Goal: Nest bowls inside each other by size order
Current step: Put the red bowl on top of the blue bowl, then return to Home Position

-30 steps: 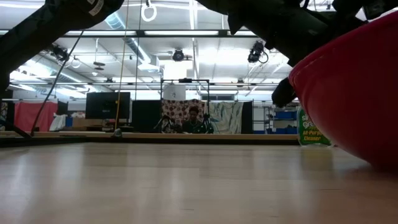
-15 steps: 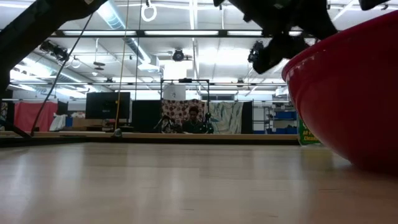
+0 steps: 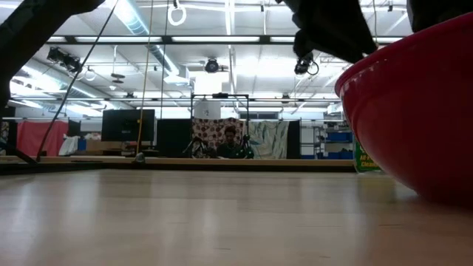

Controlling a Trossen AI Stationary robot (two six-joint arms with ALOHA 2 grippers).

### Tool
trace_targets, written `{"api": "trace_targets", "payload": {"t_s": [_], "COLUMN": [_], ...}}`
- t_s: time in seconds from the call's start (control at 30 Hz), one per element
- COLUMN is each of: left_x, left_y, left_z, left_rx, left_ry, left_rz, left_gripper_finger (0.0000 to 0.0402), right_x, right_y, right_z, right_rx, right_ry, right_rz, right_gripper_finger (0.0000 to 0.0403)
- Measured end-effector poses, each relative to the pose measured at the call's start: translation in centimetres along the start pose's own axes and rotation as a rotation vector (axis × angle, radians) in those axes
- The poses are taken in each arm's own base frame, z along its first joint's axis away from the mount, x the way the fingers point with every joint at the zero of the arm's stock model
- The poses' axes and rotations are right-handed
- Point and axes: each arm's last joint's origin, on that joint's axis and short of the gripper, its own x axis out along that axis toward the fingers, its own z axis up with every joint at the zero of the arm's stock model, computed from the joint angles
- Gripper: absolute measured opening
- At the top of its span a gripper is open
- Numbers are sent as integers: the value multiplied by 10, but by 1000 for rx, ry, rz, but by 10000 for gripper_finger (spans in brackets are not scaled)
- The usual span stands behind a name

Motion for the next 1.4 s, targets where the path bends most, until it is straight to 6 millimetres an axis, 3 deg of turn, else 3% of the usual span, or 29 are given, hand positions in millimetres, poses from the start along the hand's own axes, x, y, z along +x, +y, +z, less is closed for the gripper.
{"api": "trace_targets", "payload": {"t_s": [0.4,0.8,1.0,1.23,1.4], "left_x": [-2,-1,-6,-61,-101], "left_y": [-15,-17,-16,-8,2], "left_z": [15,3,-2,5,6], "left_rx": [138,160,200,229,212], "left_ry": [-155,-37,26,19,9], "left_rz": [59,50,42,50,64], "left_gripper_finger": [122,75,56,29,20], "right_x": [7,6,-28,-74,-111], "right_y": [-4,-7,-14,-40,-60], "right_z": [-3,-4,-3,-6,-4], "right_rx": [-9,-19,-12,-79,-177], "right_ry": [6,70,59,-54,-203], "right_rz": [-24,-28,14,178,420], "right_gripper_finger": [44,129,143,143,142]}}
